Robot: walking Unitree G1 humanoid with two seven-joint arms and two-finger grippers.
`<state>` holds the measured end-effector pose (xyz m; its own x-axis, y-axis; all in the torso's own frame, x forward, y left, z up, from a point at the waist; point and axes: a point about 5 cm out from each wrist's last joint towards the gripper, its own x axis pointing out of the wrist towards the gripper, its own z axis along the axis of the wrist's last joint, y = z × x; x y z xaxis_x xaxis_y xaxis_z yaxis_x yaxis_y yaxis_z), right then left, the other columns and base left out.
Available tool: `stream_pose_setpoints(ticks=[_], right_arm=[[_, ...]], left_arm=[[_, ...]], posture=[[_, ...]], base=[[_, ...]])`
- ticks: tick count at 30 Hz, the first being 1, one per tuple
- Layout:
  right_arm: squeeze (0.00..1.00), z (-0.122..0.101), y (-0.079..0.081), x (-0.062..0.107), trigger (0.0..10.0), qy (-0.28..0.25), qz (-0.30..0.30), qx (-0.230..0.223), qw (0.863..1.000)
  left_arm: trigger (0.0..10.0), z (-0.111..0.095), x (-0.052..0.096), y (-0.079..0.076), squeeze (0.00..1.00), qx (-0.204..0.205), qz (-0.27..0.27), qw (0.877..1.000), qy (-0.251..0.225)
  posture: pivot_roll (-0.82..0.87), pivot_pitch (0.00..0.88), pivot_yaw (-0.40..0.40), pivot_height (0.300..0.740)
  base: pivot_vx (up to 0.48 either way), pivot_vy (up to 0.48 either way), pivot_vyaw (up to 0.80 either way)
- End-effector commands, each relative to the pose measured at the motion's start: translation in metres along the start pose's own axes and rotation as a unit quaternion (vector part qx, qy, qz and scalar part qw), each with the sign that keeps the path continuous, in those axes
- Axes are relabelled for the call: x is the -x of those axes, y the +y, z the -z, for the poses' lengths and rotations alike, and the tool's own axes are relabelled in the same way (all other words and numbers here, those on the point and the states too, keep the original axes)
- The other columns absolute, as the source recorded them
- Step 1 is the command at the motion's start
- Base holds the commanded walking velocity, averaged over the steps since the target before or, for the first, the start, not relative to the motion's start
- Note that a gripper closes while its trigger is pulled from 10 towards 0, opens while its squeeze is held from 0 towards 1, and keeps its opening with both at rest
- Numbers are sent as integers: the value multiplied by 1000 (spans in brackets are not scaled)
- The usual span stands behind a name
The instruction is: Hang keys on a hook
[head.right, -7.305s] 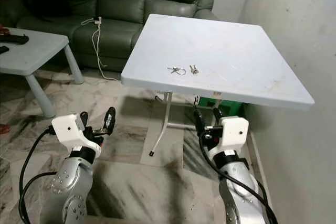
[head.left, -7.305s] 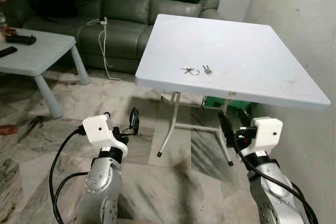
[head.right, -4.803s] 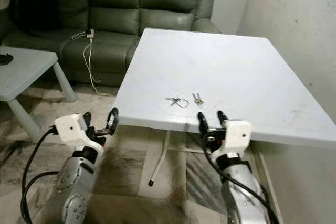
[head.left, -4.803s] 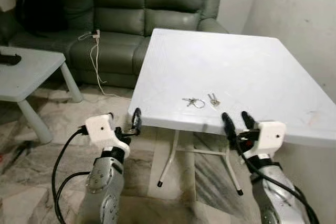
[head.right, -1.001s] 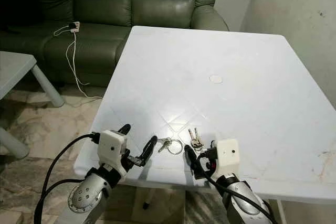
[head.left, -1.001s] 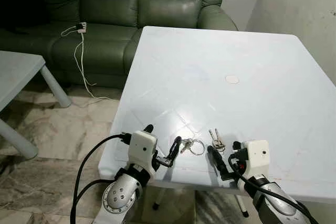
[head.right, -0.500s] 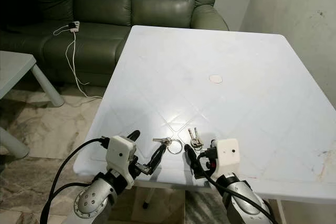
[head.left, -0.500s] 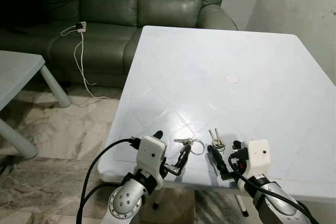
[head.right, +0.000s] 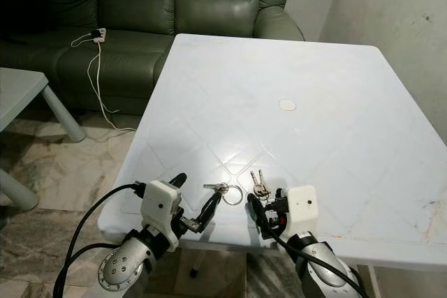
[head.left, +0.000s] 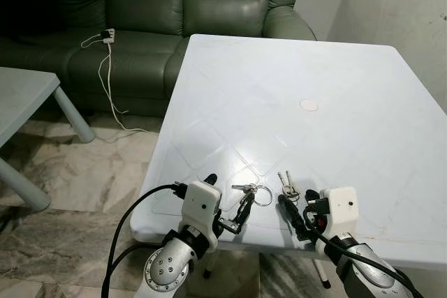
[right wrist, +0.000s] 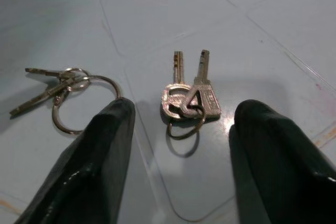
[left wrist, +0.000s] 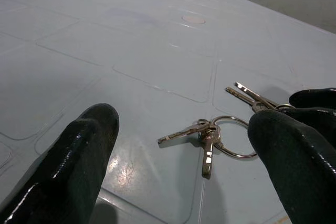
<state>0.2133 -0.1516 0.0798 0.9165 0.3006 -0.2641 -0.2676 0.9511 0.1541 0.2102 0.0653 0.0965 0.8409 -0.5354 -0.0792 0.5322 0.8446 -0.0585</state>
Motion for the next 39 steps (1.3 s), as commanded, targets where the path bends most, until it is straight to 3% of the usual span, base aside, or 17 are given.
stream_pose_setpoints(ticks=[1,10,11,14,23,24,25,27,30,31,34,35,36,37,39], right_arm=[[0,-9,2,1,0,-14,-7,6,1000],[0,-10,5,1,0,-15,-13,10,1000],[0,-10,4,1,1333,-12,-11,9,1000],[0,-9,4,0,10000,-3,-8,12,1000],[0,-10,3,-3,10000,-6,-2,7,1000],[420,-10,3,-3,10000,-9,-1,5,1000],[690,-10,1,-3,10000,-6,8,10,1000],[722,-9,1,-4,10000,-1,7,13,1000],[675,-9,2,-3,10000,3,3,14,1000],[600,-9,2,-3,10000,4,1,14,1000],[533,-9,3,-2,10000,3,-3,16,1000],[173,-8,2,-2,10000,5,-3,18,1000],[173,-8,2,-2,10000,6,-3,18,1000],[47,-8,2,-2,10000,7,-3,18,1000],[0,-8,3,-1,10000,7,-4,20,1000]], left_arm=[[10000,-3,1,-3,0,-4,5,1000,-3],[10000,-4,1,-2,0,-3,2,1000,-4],[10000,-4,1,-2,0,-3,1,1000,-4],[10000,-4,1,-2,0,-2,0,1000,-4],[10000,-4,1,-2,0,0,-2,1000,-4],[10000,-4,1,-2,0,0,-2,1000,-4],[10000,-4,1,-3,0,0,-2,1000,-4],[10000,-4,1,-3,0,0,-3,1000,-4],[10000,-4,1,-3,0,0,-3,1000,-5],[10000,-4,1,-3,0,0,-3,1000,-5],[10000,-4,1,-3,0,0,-3,1000,-5],[10000,-4,2,-3,0,0,-4,1000,-5],[10000,-4,2,-3,0,0,-4,1000,-5],[10000,-4,2,-3,0,0,-4,1000,-5],[10000,-4,2,-3,0,0,-4,1000,-5]], posture=[[-17,58,-80,740],[-12,67,-83,740],[-11,68,-83,740],[-11,69,-84,740],[-10,70,-85,740],[-10,70,-85,740],[-10,72,-86,740],[-10,72,-85,740],[-10,73,-86,740],[-10,73,-86,740],[-10,73,-87,740],[-9,74,-87,740],[-9,74,-87,740],[-10,74,-87,740],[-9,74,-87,740]], base=[[0,0,0],[0,0,0],[0,0,0],[0,0,0],[0,0,0],[0,0,0],[0,0,0],[0,0,0],[0,0,0],[0,0,0],[0,0,0],[0,0,0],[0,0,0],[0,0,0],[0,0,0]])
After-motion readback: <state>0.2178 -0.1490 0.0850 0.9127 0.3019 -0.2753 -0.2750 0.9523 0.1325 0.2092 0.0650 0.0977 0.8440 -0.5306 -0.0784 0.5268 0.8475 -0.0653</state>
